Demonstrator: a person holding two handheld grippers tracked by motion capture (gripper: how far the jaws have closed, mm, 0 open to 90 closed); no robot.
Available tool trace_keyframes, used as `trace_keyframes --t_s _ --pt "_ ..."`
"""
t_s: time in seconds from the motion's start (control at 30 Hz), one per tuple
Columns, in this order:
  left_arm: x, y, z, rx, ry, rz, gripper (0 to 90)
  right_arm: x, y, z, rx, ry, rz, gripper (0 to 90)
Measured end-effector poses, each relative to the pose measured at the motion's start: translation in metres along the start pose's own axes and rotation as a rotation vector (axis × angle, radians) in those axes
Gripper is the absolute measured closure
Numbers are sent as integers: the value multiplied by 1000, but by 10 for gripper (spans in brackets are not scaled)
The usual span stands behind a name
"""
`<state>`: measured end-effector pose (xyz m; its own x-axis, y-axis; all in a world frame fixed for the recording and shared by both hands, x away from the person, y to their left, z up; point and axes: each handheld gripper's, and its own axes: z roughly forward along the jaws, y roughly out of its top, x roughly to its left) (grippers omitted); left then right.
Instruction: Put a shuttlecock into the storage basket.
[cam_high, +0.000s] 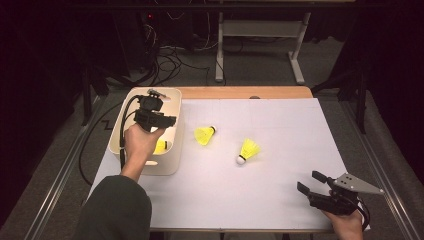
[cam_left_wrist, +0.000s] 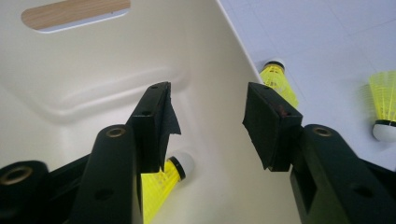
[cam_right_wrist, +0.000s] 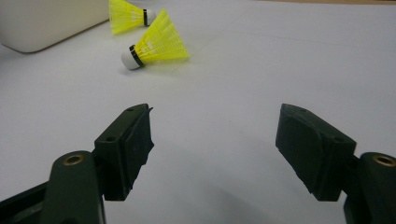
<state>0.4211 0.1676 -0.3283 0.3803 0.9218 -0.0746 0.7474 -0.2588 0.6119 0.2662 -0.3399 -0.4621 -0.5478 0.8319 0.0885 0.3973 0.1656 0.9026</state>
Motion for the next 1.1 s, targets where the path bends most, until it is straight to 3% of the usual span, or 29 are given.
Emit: trace_keyframes --t_s 0.47,0.6,1.1 --pt "-7 -1 -8 -36 -2 15 497 0 0 0 0 0 0 274" --pt "-8 -1 -11 -51 -25 8 487 0 0 0 2 0 -1 274" --pt "-28 1 -10 -75 -77 52 475 0 0 0 2 0 -1 274"
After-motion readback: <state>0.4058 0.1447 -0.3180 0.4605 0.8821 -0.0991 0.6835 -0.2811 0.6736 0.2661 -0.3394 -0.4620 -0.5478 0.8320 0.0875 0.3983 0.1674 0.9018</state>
